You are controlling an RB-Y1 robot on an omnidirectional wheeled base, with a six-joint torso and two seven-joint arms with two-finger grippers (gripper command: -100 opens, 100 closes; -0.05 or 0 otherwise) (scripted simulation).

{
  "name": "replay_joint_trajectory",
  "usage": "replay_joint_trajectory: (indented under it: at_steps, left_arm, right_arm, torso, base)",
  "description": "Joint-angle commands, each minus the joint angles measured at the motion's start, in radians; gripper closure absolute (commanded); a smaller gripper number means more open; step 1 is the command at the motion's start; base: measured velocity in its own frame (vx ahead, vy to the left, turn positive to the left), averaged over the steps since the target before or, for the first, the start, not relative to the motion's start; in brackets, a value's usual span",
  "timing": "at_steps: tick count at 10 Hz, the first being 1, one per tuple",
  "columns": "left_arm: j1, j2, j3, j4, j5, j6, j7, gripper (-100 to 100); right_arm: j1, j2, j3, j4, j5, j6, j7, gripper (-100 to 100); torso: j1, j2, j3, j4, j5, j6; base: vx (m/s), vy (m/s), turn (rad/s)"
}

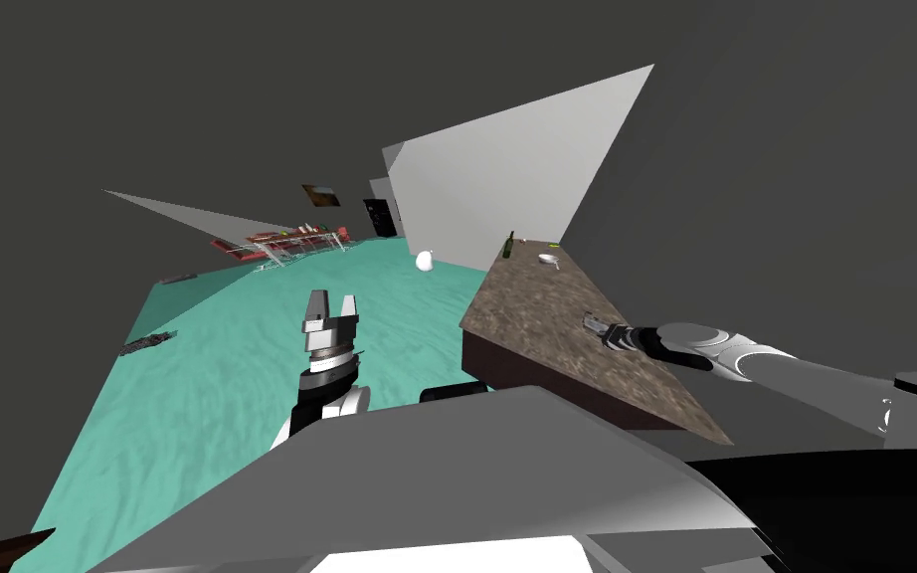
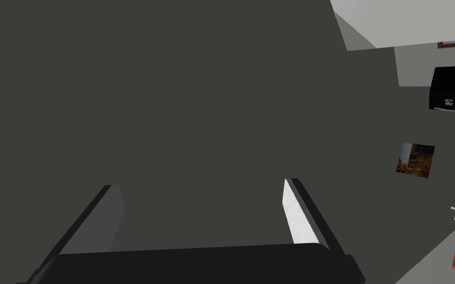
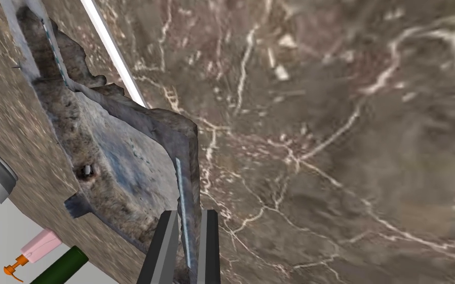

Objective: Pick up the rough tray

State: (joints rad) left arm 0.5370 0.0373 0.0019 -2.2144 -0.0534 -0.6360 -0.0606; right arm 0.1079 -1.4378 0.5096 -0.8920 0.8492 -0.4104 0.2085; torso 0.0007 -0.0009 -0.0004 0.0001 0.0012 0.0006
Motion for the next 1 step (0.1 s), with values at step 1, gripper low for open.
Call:
replay_joint_trajectory:
  at_steps: [1]
  left_arm:
    - [0.000,0.000,0.000,0.000,0.000,0.000,0.000,0]
  right_arm:
    - [0.000,0.000,0.000,0.000,0.000,0.000,0.000,0]
  torso:
    - [0.000,0.000,0.000,0.000,0.000,0.000]
  base:
    - [0.000,0.000,0.000]
